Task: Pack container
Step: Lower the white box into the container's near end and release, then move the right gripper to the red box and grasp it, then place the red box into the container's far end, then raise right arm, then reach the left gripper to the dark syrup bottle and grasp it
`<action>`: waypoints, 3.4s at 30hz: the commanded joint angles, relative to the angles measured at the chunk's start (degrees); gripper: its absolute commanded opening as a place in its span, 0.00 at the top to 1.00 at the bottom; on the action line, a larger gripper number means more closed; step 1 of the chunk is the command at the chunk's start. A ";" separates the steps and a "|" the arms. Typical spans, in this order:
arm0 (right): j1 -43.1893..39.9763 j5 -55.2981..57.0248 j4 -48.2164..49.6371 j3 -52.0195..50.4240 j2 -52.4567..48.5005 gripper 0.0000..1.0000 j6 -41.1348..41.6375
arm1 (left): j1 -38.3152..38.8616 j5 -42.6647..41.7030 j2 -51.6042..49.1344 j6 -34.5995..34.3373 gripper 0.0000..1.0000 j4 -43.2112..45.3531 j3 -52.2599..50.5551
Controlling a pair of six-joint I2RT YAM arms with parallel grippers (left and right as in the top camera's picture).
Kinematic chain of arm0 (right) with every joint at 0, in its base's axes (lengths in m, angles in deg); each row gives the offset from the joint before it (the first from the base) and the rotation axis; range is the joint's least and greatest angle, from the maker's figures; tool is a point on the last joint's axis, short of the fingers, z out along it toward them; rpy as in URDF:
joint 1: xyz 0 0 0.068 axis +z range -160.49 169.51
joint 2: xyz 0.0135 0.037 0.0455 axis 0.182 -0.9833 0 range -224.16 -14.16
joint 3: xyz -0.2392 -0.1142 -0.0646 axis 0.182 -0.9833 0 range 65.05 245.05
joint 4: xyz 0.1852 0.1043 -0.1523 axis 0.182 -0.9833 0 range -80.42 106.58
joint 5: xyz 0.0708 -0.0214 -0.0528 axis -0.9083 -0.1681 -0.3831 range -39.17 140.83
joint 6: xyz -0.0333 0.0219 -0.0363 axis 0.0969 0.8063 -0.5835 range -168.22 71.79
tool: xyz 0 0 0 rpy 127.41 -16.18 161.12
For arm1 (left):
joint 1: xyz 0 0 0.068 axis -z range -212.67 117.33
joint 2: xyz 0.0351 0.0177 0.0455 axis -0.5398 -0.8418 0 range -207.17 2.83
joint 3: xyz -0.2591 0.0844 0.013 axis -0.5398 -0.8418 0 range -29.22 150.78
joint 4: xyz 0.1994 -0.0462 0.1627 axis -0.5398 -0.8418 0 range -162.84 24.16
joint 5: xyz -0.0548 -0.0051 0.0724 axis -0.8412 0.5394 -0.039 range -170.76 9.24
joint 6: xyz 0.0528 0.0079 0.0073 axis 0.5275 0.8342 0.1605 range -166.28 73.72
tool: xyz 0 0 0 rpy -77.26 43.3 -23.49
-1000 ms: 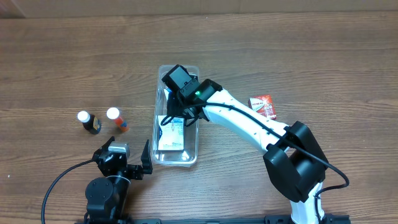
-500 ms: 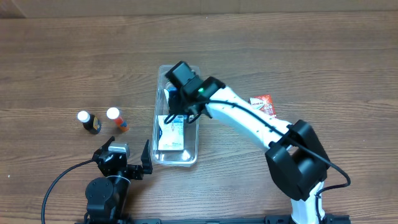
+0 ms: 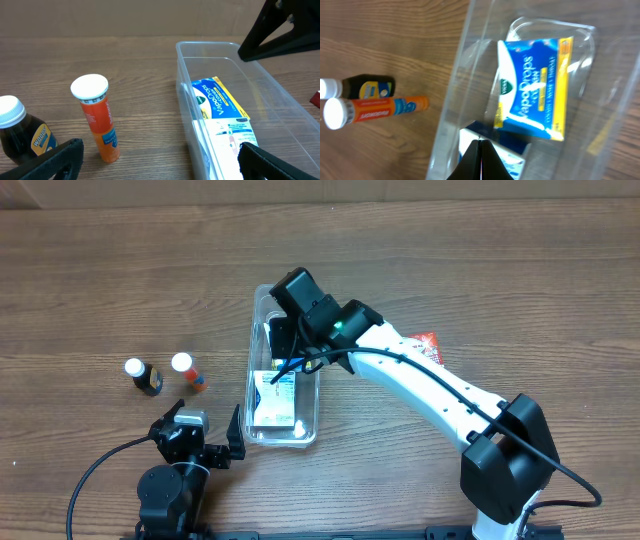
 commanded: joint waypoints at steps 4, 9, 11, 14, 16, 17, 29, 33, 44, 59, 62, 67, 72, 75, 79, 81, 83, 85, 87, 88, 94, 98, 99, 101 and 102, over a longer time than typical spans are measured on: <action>0.81 -7.67 -0.85 0.37 -9.81 0.96 -1.99 | 0.35 0.59 0.46 1.27 0.00 0.09 -0.20; 2.14 -5.44 -1.64 0.52 -6.40 0.96 -2.47 | 0.35 0.59 0.46 1.27 0.00 0.09 -0.20; 0.15 -2.23 -1.95 1.11 -2.12 0.96 -3.98 | 0.35 0.59 0.46 1.27 0.00 0.09 -0.20; -6.03 1.22 -3.54 2.75 7.21 0.94 -4.37 | 0.35 0.59 0.46 1.27 0.00 0.09 -0.20; -14.01 1.22 -6.25 2.78 13.94 0.55 -4.39 | 0.35 0.59 0.46 1.27 0.00 0.09 -0.20; -17.73 1.18 -8.66 2.78 15.17 0.37 -5.27 | 0.35 0.59 0.46 1.27 0.00 0.09 -0.20; -29.42 10.27 -15.21 -10.88 -4.74 0.00 -27.45 | 0.35 0.59 0.46 1.27 0.00 0.09 -0.20; -30.10 9.62 -13.18 -12.17 -9.49 0.01 -27.47 | 0.35 0.59 0.46 1.27 0.00 0.09 -0.20; -30.23 9.99 -15.19 -11.87 -7.78 0.03 -23.56 | 0.35 0.59 0.46 1.27 0.00 0.09 -0.20; -12.61 0.59 -19.54 14.62 8.13 0.44 -16.15 | 0.35 0.59 0.46 1.27 0.00 0.09 -0.20; -5.03 3.39 -11.58 12.85 3.74 0.44 -8.76 | 0.35 0.59 0.46 1.27 0.00 0.09 -0.20; -2.73 4.00 -7.48 12.79 -9.70 0.44 4.04 | 0.35 0.59 0.46 1.27 0.00 0.09 -0.20; -2.64 -2.32 -1.75 13.62 -11.23 0.13 0.37 | 0.35 0.57 0.46 1.27 0.00 0.09 -0.20; -3.15 -2.01 -2.43 14.51 -10.60 0.00 0.66 | 0.35 0.59 0.46 1.27 0.00 0.09 -0.20; -5.09 2.08 -6.36 16.68 -6.38 0.00 -0.57 | 0.35 0.59 0.46 1.27 0.00 0.09 -0.20; -8.31 5.68 -9.20 16.65 -0.22 0.00 -2.21 | 0.35 0.59 0.46 1.27 0.00 0.09 -0.20; -13.49 6.80 -12.81 16.65 5.86 0.00 -2.10 | 0.35 0.59 0.46 1.27 0.00 0.09 -0.20; -22.32 2.93 -17.75 16.65 11.17 0.00 -1.95 | 0.35 0.59 0.46 1.27 0.00 0.09 -0.20; -32.09 -0.46 -23.39 16.65 13.60 0.00 -1.95 | 0.35 0.48 0.46 1.14 0.00 3.72 -0.22; -35.39 -0.61 -25.66 16.65 13.70 0.00 -1.95 | 0.37 0.11 0.46 1.07 0.00 4.46 -0.22; -42.93 -0.81 -31.93 16.52 13.64 0.00 -1.95 | 0.26 0.26 0.11 -5.73 0.00 4.52 5.77; -42.93 -0.81 -31.93 16.52 13.64 0.00 -1.95 | 0.26 11.91 -10.64 -8.39 0.00 0.44 24.61; -42.93 -0.81 -31.93 16.52 13.64 0.00 -1.97 | 0.26 16.28 -16.98 -7.78 0.00 -2.86 31.30; -42.93 -0.81 -31.93 16.52 13.64 0.00 -1.95 | 0.24 22.34 -27.98 -4.76 0.00 -8.15 41.22; -42.93 -0.81 -31.93 16.52 13.64 0.00 -1.97 | 0.02 23.26 -34.23 -4.68 0.00 -11.41 46.73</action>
